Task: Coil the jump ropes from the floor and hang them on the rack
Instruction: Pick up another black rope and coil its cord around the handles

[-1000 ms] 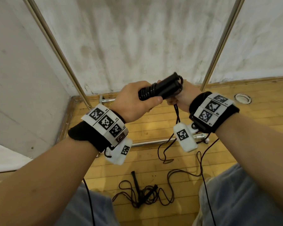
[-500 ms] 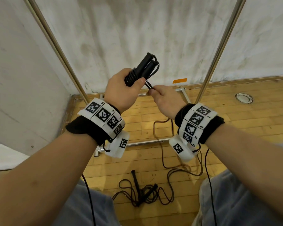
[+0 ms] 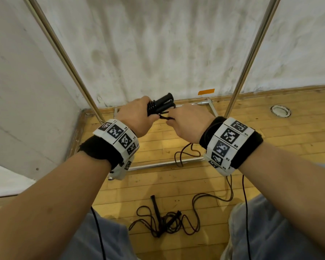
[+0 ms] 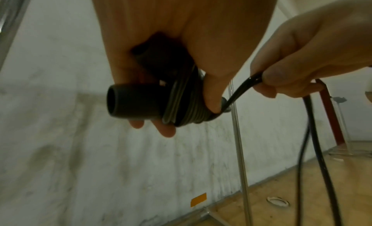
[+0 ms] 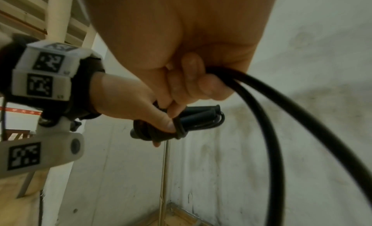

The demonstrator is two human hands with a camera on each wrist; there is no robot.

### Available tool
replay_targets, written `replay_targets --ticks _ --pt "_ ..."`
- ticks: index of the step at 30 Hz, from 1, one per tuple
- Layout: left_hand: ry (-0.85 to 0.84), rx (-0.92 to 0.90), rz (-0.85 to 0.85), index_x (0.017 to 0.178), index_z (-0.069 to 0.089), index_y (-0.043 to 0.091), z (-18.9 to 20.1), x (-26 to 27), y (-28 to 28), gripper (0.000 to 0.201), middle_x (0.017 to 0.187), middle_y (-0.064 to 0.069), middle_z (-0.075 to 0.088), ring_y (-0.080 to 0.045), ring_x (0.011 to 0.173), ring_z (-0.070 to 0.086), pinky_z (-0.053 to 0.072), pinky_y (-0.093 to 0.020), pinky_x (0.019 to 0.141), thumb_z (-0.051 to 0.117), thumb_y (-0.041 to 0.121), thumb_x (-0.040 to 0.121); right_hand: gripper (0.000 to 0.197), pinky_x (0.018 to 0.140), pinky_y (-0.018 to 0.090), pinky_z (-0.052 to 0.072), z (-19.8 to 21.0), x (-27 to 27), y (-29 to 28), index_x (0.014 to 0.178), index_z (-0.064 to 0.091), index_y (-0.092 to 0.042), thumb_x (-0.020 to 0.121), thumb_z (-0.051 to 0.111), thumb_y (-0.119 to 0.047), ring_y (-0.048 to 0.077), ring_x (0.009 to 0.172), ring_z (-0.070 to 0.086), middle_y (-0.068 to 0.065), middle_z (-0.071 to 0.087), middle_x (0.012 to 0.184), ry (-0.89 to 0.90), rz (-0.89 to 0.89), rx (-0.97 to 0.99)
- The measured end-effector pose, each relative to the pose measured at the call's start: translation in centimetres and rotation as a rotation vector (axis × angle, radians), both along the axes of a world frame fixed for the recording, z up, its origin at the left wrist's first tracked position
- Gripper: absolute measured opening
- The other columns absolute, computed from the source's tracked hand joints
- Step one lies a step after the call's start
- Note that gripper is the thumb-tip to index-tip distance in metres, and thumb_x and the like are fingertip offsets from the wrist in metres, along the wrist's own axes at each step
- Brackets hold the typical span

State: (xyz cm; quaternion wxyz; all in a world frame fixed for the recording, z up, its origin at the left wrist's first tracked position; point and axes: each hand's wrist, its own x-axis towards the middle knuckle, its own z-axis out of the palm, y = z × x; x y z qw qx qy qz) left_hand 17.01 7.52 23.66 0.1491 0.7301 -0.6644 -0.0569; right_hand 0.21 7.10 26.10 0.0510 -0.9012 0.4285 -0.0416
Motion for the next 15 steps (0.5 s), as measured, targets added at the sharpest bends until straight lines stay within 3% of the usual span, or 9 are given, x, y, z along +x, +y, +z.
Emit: replay_targets --ticks 3,6,10,12,15 --pt "-0.034 0.132 -0.126 0.117 0.049 0.028 -0.2 -0.8 0.4 0.036 0.092 0.009 0.059 -0.016 0.078 0.053 0.038 -0.030 0.063 0.062 0.040 0.085 0.023 0.056 0.028 0.031 0.2 -0.6 -0.3 0.097 0.058 -0.018 0.099 0.039 -0.031 0.018 0.067 0.046 0.000 0.051 0.079 -0.020 0.061 -0.011" --pt "-0.009 0.187 -0.250 0.110 0.055 0.030 -0.1 -1.5 0.9 0.027 0.098 0.008 0.064 -0.015 0.087 0.057 0.032 -0.024 0.062 0.064 0.037 0.085 0.022 0.052 0.027 0.028 0.1 -1.0 -0.7 0.086 0.054 -0.021 0.098 0.039 -0.031 0.018 0.068 0.047 -0.003 0.051 0.076 -0.081 0.073 -0.034" --pt "0.084 0.219 -0.370 0.115 0.053 0.028 0.5 -2.2 1.4 0.034 0.101 0.006 0.064 -0.016 0.090 0.060 0.047 -0.029 0.074 0.066 0.033 0.084 0.024 0.055 0.023 0.030 0.0 -1.8 -1.5 0.094 0.065 -0.021 0.095 0.045 -0.034 0.013 0.072 0.047 -0.009 0.050 0.075 -0.206 0.029 -0.004" --pt "0.116 0.180 -0.383 0.115 0.054 0.031 0.8 -2.4 1.7 0.036 0.094 0.009 0.063 -0.013 0.084 0.060 0.046 -0.023 0.066 0.067 0.038 0.083 0.022 0.056 0.017 0.031 0.2 -2.1 -1.8 0.091 0.066 -0.021 0.093 0.049 -0.035 0.011 0.071 0.049 -0.012 0.051 0.072 -0.309 0.000 0.054" --pt "0.110 0.091 -0.345 0.106 0.058 0.036 0.8 -2.9 2.2 0.040 0.073 0.017 0.059 -0.005 0.068 0.059 0.041 -0.020 0.054 0.066 0.059 0.074 0.022 0.059 0.014 0.035 0.5 -2.3 -2.2 0.087 0.069 -0.018 0.089 0.055 -0.035 0.009 0.070 0.051 -0.006 0.058 0.075 -0.440 -0.043 0.112"
